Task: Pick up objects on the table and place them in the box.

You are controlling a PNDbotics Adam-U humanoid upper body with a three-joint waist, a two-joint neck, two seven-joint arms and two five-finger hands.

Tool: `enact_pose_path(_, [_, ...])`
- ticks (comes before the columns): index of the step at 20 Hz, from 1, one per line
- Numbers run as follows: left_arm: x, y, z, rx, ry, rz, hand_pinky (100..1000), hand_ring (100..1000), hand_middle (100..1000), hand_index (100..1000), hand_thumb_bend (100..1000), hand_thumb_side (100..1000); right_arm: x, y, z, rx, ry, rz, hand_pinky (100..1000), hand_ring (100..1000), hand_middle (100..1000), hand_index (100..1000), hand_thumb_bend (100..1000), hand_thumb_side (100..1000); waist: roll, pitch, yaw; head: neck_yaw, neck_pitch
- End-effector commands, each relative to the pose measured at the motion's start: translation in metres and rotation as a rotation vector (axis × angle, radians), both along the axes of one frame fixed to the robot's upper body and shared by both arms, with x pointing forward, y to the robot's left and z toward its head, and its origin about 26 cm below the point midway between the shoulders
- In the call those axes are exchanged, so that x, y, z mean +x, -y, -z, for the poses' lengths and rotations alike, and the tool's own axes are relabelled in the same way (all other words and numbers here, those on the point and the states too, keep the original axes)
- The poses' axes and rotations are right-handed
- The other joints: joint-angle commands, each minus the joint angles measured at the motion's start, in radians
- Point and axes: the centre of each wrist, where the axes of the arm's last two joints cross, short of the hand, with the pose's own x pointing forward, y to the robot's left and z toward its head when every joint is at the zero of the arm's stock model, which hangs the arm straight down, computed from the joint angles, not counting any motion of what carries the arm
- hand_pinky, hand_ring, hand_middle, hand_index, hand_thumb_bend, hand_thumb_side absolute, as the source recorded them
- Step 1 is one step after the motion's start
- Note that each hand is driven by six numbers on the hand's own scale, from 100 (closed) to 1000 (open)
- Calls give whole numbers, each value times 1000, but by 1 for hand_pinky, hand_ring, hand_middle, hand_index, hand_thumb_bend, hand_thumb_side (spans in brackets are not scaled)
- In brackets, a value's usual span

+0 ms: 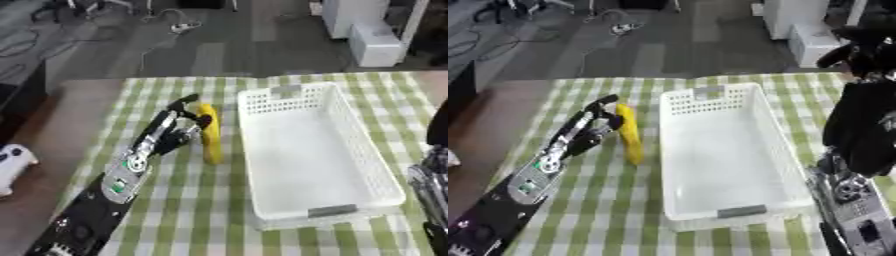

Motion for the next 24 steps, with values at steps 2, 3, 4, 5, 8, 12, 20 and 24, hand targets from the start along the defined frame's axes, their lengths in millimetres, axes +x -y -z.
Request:
enact_pose_path(2, [5,2,-11,8,30,16,1000,758,942,1000,599,945,0,-3,-9,-2,31,-15,382,615,634,729,100,915,-1,-10,-1,5,-8])
enact_pose_path(3, [5,2,-11,10,29,17,1000,761,944,1000,599,947,0,-3,-9,-3,31,-16,382,615,634,729,100,915,-1,-10,-1,5,-9])
enact_pose_path(4, [5,2,-10,12,29,17,1000,763,945,1000,598,947,0,-3,-9,-3,31,-16,382,615,634,729,100,915,-1,-10,-1,5,-9])
enact_pose_path(5, [5,2,-10,15,28,19,1000,769,948,1000,598,948,0,-3,-9,-3,31,-16,382,614,634,729,100,915,-1,-10,-1,5,-9])
enact_pose_path(8, [5,1,-9,21,26,20,1000,787,954,1000,605,949,0,-3,-9,-4,30,-17,382,614,634,729,100,915,-1,-10,0,5,-9])
enact_pose_path(12, [4,0,-6,34,20,22,1000,797,960,1000,608,950,0,-3,-9,-4,31,-17,382,614,634,729,100,914,-1,-10,0,5,-8])
enact_pose_path(20, [4,-2,-1,59,12,27,1000,802,963,1000,605,956,0,-3,-10,-2,31,-19,382,615,634,729,100,916,-2,-8,-5,-5,0])
enact_pose_path(24, [4,-3,2,72,6,28,1000,806,966,1000,606,961,1,-4,-11,0,33,-22,382,615,634,730,100,916,-2,-6,-9,-17,9])
